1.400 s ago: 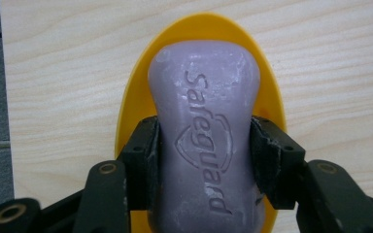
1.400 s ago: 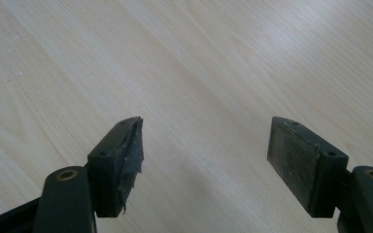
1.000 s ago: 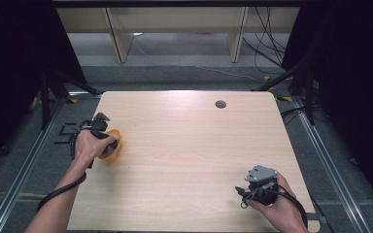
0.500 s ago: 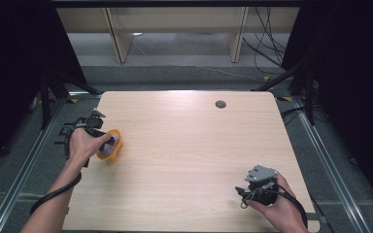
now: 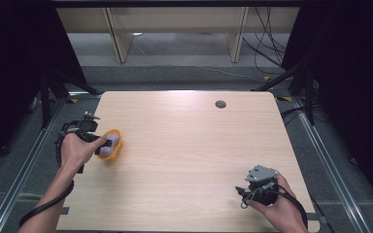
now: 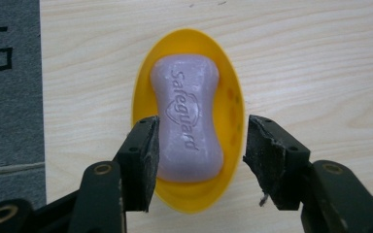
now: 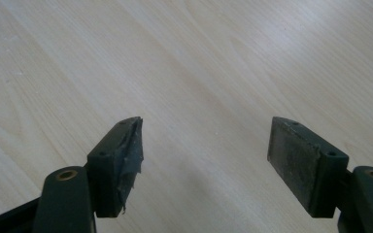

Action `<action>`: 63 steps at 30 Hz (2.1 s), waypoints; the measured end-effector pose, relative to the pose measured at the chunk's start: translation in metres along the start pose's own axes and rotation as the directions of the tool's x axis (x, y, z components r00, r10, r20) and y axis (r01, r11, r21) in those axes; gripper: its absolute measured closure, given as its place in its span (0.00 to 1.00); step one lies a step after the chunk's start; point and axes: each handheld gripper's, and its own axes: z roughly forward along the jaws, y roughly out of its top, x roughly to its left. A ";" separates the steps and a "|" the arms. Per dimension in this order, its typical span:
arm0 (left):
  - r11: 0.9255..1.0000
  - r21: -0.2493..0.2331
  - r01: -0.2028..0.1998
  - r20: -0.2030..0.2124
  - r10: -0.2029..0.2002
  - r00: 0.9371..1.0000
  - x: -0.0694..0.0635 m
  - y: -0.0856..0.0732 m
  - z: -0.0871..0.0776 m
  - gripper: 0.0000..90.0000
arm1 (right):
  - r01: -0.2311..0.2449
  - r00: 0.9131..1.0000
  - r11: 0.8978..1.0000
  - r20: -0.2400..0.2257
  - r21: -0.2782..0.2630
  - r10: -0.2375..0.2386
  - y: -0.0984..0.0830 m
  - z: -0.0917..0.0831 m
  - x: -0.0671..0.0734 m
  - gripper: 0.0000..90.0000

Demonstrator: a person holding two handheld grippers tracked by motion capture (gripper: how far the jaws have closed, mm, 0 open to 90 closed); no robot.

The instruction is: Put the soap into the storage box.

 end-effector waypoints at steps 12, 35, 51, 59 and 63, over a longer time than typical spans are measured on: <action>0.994 -0.090 -0.063 0.034 0.067 0.997 -0.005 -0.021 -0.017 0.50 | -0.001 1.000 1.000 0.007 0.003 0.001 0.000 0.000 0.000 0.33; 0.972 -0.163 -0.168 0.040 0.176 0.984 -0.026 -0.067 -0.029 0.48 | 0.013 1.000 1.000 -0.004 -0.005 -0.013 0.000 0.001 -0.001 0.33; 0.970 -0.173 -0.169 0.067 0.183 0.981 -0.033 -0.116 -0.021 0.49 | 0.014 1.000 1.000 -0.003 -0.003 -0.014 0.001 0.000 0.000 0.33; 0.962 -0.203 -0.186 0.065 0.202 0.977 -0.038 -0.149 -0.009 0.49 | 0.012 1.000 1.000 -0.001 -0.008 -0.012 0.000 0.000 0.000 0.33; 0.953 -0.233 -0.196 0.053 0.213 0.976 -0.040 -0.167 0.000 0.50 | 0.013 1.000 1.000 -0.003 -0.008 -0.013 0.000 0.001 0.000 0.33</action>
